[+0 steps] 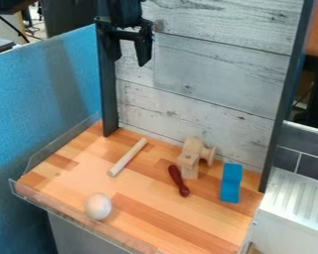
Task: Put the small block at the top of the blue arch
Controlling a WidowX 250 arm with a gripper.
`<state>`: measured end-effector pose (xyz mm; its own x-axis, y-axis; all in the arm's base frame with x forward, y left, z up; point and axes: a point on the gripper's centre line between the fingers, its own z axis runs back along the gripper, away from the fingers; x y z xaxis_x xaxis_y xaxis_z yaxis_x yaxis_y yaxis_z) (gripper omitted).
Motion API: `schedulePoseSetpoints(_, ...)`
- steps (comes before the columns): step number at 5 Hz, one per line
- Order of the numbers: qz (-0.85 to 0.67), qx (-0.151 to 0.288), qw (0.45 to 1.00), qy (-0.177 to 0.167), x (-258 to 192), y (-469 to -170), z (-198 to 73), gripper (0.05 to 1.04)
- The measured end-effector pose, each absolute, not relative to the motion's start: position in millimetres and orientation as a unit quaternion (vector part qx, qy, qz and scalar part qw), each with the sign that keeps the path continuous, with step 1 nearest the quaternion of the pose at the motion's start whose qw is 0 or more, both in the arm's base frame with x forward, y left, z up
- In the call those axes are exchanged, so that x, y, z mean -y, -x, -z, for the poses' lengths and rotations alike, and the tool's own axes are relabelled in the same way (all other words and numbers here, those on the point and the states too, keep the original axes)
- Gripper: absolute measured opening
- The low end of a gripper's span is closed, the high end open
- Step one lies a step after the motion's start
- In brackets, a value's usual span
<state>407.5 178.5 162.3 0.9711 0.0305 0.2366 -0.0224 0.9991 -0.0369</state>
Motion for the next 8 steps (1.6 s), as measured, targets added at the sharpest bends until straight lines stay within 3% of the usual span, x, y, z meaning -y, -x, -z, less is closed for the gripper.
schedulePoseSetpoints(2,-0.005,0.070,0.997,0.032,-175,-396,-109,0.999)
schedulePoseSetpoints(6,0.034,0.068,0.997,0.018,-155,-385,-90,0.999)
schedulePoseSetpoints(8,0.056,0.079,0.995,-0.009,-133,-388,-71,0.999)
